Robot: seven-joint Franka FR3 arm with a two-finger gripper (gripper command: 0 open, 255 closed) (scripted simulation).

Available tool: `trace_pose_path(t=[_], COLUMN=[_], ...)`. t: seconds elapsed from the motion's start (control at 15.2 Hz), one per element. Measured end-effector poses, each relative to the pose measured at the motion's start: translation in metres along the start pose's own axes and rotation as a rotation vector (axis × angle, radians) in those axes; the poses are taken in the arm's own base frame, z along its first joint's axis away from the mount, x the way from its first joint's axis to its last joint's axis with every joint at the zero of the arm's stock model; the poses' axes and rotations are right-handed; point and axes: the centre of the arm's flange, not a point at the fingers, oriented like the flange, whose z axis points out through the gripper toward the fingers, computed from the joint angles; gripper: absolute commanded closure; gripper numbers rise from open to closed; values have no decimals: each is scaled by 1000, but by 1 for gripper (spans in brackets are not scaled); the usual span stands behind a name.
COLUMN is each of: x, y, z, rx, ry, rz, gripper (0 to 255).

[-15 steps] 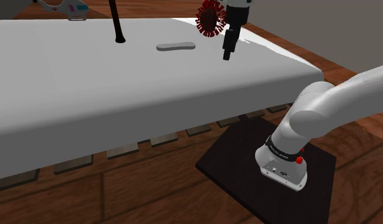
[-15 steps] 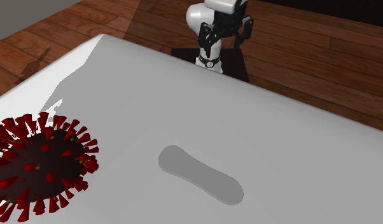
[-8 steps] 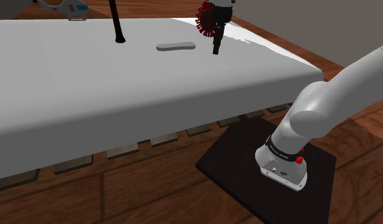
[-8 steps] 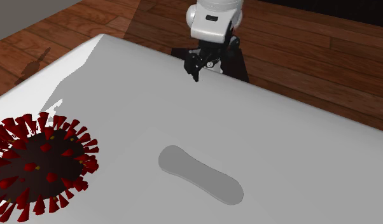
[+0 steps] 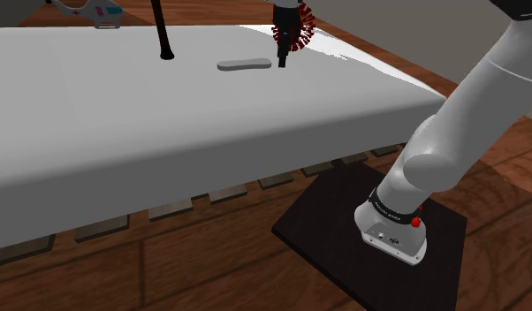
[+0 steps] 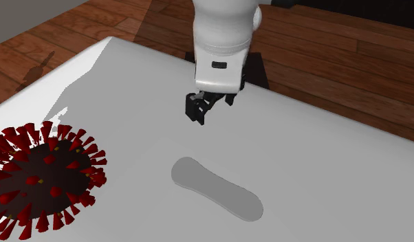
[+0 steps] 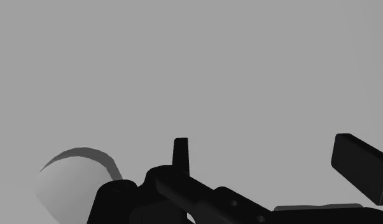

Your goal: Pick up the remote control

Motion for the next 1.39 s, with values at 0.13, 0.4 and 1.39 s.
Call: trace_pose_path(t=[0.13,0.4,1.39], x=[17,50,125], y=[18,56,104], z=[4,6,53], rx=[-5,-16,-33], ry=[3,10,22], rz=[-56,-166,-358], gripper=[0,0,255])
